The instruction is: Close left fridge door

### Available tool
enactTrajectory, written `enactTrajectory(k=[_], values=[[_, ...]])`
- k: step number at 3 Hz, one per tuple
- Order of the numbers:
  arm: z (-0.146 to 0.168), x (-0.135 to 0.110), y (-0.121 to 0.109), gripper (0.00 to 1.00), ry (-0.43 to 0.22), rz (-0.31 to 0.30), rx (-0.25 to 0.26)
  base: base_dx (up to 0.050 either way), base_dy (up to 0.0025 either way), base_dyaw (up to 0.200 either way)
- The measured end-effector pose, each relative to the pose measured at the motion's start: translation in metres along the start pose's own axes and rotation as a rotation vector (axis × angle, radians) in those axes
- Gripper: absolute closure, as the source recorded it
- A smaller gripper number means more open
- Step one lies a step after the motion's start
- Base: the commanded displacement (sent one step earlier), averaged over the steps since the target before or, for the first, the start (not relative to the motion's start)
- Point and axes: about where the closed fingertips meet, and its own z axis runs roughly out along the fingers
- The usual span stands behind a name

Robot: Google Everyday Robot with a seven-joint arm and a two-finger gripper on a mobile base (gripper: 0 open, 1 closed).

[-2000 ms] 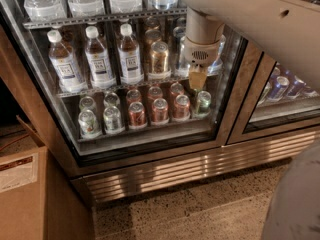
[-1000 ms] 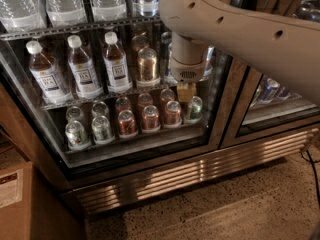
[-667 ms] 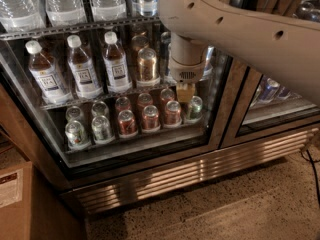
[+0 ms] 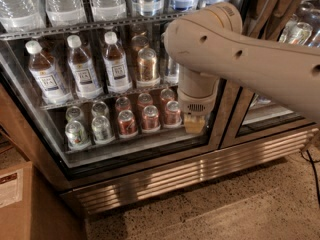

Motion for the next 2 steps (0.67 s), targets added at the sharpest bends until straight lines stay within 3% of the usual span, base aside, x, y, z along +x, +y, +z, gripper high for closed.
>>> enactTrajectory(k=[1,2], values=[[0.006,0.008,0.029,1.00,0.016,0.020,-0.026,0.000,0.00000,0.000],[0.010,0.013,0.044,1.00,0.025,0.034,-0.041,0.000,0.00000,0.000]])
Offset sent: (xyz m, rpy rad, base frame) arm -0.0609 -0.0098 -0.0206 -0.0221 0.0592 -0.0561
